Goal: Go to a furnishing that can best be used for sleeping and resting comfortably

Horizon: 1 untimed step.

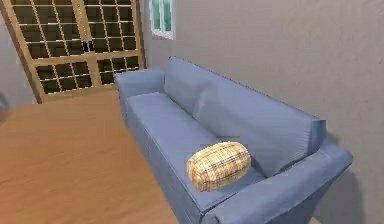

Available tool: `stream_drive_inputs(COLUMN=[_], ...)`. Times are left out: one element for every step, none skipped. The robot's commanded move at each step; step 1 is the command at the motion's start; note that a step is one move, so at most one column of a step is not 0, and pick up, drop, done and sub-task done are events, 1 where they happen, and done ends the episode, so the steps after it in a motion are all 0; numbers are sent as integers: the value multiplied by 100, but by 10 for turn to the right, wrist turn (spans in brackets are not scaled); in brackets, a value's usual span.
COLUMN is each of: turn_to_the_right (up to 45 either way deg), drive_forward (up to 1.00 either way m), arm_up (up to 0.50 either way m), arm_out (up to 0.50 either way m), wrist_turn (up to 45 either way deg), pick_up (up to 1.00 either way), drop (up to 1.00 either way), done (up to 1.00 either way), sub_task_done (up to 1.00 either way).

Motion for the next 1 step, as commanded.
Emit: stream_drive_inputs(turn_to_the_right=[-450], drive_forward=[0], arm_up=[0], arm_out=[0], wrist_turn=[0], pick_up=[0], drop=[0], done=[0], sub_task_done=[0])
